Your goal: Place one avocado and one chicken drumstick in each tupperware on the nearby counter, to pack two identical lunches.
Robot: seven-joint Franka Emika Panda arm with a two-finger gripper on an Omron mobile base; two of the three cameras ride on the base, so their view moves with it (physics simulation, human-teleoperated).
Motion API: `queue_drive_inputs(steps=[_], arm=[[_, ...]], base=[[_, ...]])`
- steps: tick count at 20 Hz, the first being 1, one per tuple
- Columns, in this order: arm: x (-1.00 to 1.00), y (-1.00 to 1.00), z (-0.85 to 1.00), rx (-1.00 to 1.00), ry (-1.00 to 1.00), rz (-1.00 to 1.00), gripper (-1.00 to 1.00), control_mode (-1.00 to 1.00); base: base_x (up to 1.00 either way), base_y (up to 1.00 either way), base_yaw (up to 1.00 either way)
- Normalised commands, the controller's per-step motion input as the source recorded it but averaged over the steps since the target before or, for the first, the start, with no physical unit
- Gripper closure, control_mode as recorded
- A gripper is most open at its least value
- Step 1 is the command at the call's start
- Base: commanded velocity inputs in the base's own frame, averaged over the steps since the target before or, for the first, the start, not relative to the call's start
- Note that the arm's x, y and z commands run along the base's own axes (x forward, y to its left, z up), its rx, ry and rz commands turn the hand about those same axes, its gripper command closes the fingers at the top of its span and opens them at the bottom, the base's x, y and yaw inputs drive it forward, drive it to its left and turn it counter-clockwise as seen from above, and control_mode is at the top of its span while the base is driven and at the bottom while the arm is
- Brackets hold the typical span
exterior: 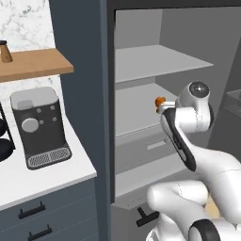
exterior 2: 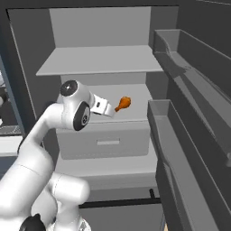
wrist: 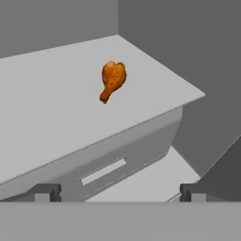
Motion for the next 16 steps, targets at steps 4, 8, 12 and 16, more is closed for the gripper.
queue_drive_inputs(steps=[4,8,12,16], arm=[[0.72,0.00,-0.22,0.00,0.00,0.00,-1.00,-1.00],[0.67,-0.02,-0.36,-0.04,0.00,0.00,-1.00,-1.00],[0.51,-0.07,-0.21,-0.01,0.00,0.00,-1.00,-1.00],[0.45,-0.03,-0.10,0.00,0.00,0.00,-1.00,-1.00]], base=[[0.00,0.00,0.00],[0.00,0.00,0.00],[0.00,0.00,0.00],[0.00,0.00,0.00]])
